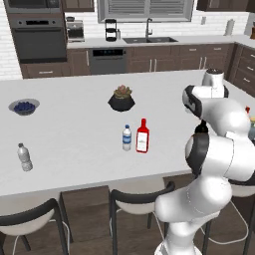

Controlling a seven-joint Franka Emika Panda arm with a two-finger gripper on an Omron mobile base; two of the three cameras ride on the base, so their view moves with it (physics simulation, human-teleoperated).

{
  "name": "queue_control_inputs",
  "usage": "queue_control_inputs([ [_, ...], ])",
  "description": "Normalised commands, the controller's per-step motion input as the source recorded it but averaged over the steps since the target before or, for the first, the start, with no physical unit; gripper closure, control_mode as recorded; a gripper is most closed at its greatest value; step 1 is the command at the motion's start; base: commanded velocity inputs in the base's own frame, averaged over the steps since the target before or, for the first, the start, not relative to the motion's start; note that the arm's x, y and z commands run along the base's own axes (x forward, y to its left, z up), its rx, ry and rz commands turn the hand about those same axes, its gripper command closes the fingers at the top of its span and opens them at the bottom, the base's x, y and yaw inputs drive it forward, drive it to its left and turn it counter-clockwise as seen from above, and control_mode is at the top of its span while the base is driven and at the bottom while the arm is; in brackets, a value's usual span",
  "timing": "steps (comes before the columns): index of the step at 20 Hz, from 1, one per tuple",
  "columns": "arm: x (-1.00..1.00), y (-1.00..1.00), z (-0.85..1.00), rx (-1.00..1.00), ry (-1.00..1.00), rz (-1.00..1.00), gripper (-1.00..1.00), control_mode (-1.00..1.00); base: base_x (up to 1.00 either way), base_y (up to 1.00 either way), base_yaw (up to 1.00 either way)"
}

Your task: Move the plastic bottles in the middle to the plastics group, and the glass bottles in the middle to the glass group.

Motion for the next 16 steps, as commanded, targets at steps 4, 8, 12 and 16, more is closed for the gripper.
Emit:
queue_control_inputs([
  [4,0.02,-0.94,0.0,0.0,-0.04,-0.16,1.0,-1.0,0.0,0.0,0.0],
  [8,0.15,-0.75,0.01,0.0,-0.05,-0.17,1.0,-1.0,0.0,0.0,0.0],
  [12,0.16,-0.56,0.03,0.01,-0.08,-0.18,1.0,-1.0,0.0,0.0,0.0],
  [16,0.12,-0.46,0.0,0.0,-0.08,-0.19,1.0,-1.0,0.0,0.0,0.0],
])
